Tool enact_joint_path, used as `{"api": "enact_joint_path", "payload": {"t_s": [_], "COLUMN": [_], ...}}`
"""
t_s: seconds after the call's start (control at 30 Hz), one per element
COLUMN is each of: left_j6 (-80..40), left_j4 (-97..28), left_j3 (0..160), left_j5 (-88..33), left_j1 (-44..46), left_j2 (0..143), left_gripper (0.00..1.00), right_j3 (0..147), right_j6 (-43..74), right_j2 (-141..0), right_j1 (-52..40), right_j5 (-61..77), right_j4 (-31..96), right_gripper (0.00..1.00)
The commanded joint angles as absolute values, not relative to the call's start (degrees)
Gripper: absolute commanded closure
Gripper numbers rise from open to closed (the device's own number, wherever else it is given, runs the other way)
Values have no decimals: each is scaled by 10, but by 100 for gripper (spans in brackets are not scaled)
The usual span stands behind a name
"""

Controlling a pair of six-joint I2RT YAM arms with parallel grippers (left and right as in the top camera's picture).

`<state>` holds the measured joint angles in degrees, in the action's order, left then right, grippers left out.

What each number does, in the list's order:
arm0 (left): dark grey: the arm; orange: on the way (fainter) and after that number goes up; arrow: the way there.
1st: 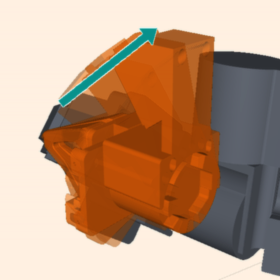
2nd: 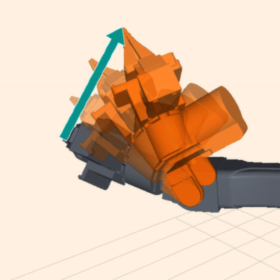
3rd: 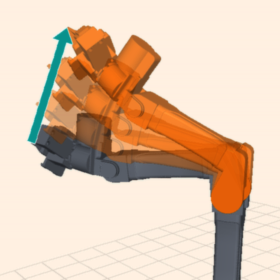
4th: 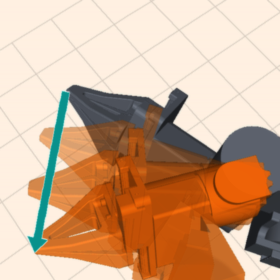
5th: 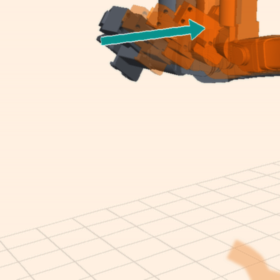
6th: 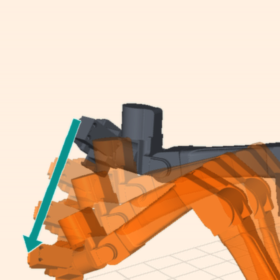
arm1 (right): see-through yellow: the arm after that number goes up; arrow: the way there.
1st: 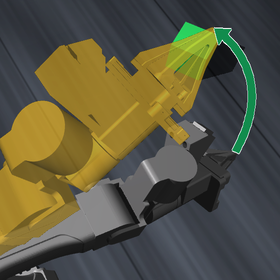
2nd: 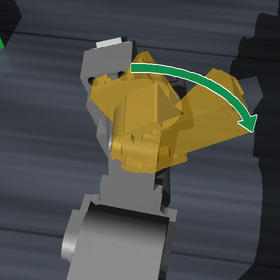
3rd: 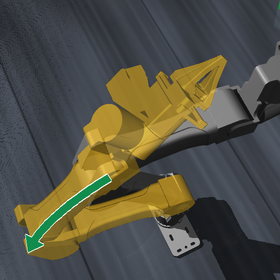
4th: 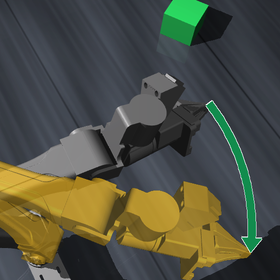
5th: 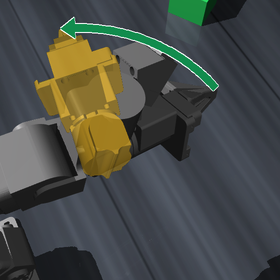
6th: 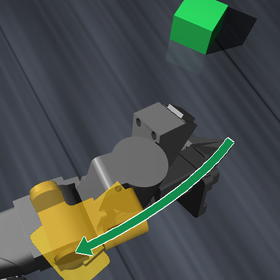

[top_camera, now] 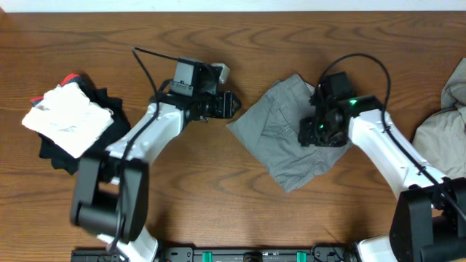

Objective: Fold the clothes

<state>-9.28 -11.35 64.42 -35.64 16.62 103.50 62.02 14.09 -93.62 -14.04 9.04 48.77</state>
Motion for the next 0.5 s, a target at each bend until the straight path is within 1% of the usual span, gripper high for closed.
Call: {"api": "enact_joint_path", "payload": {"t_s": [0.0, 0.23, 0.27, 0.3, 0.33, 0.37, 0.4, 0.47], "left_j6": [-84, -83, -81, -79, -79, -79, -74, -62], "left_j4": [-99, -133, -138, -148, -158, -171, -187, -222], "left_j3": [652, 652, 651, 651, 651, 651, 650, 649], "left_j5": [-466, -474, -473, -474, -474, -474, -474, -474], "left_j1": [170, 172, 173, 173, 173, 173, 173, 176], "left_j2": [1065, 1097, 1102, 1107, 1112, 1115, 1117, 1117], "left_gripper": [47, 48, 51, 62, 80, 92, 94, 94], "right_j3": [596, 571, 571, 571, 571, 571, 571, 571], "right_j6": [136, 147, 147, 147, 148, 147, 147, 147], "right_j2": [-929, -929, -929, -929, -929, -929, -929, -929], "right_j1": [-155, -158, -158, -158, -158, -158, -158, -158], "right_j5": [101, 101, 101, 101, 101, 101, 101, 101], "right_j4": [478, 467, 466, 465, 465, 465, 465, 465], "right_gripper": [39, 38, 38, 38, 39, 39, 39, 40]}}
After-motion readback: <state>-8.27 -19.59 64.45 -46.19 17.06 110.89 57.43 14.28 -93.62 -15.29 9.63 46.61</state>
